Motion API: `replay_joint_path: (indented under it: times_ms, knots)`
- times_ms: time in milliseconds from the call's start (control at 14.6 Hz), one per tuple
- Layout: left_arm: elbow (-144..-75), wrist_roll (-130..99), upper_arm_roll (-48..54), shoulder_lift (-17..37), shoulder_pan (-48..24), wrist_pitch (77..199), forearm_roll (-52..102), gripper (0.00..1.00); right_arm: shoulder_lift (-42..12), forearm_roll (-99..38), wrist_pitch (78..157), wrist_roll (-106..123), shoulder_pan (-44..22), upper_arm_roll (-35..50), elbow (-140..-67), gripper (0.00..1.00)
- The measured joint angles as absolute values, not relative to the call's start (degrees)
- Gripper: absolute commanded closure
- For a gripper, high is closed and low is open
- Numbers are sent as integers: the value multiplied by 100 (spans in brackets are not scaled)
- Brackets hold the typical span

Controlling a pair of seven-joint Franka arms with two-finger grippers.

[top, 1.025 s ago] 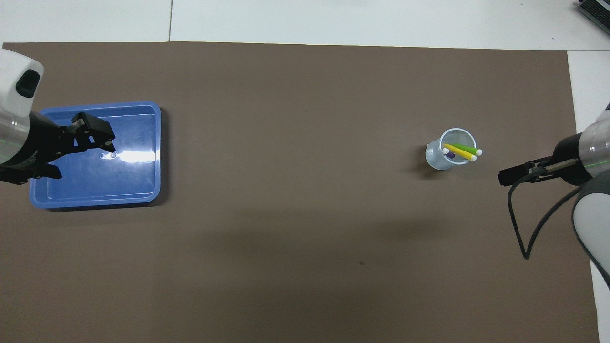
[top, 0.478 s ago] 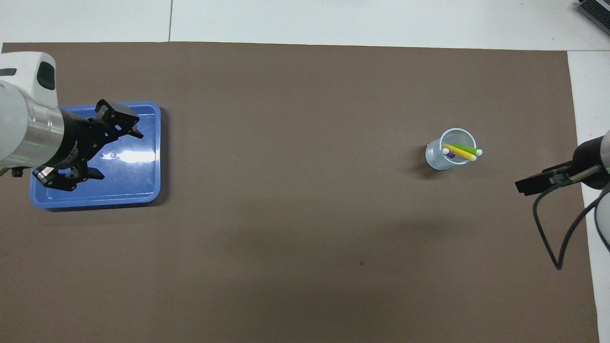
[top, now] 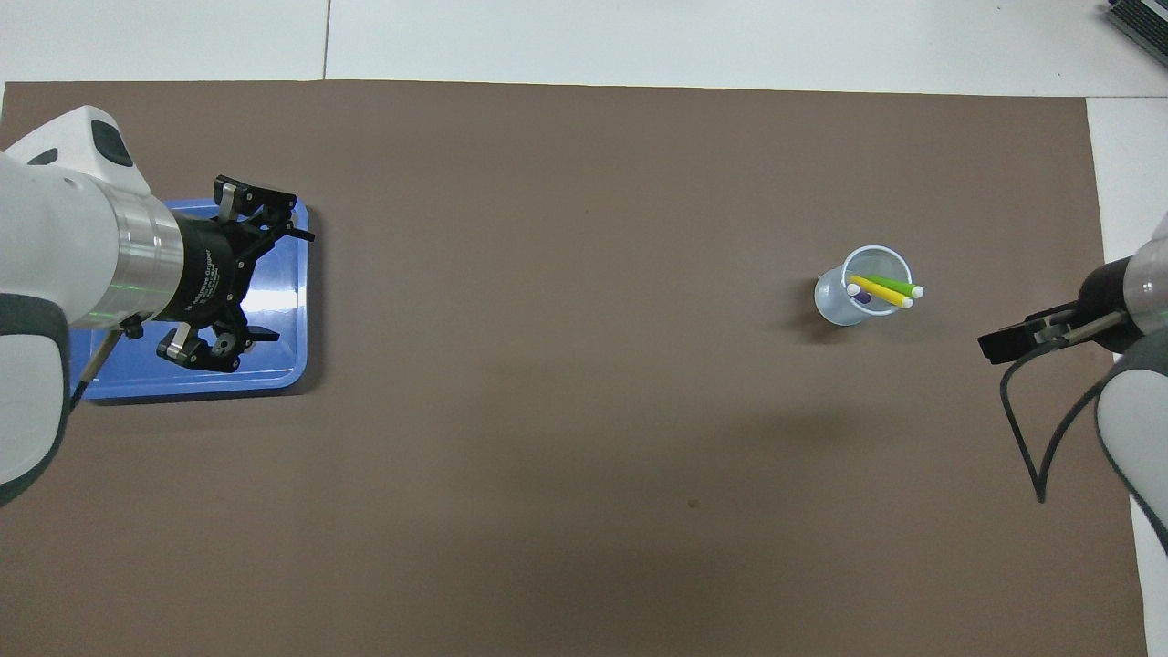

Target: Right arm passes pens to left for tray arrangement

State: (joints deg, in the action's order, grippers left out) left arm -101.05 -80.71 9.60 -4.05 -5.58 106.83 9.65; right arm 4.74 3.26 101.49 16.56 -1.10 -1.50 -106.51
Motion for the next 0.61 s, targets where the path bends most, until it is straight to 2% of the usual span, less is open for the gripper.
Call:
replay_joint_path:
  times_ms: [615]
  knots:
    - [-10726, -9035, 966, -622, -668, 11547, 2208, 0, -641, 339, 11161, 186, -875, -129, -10343, 0]
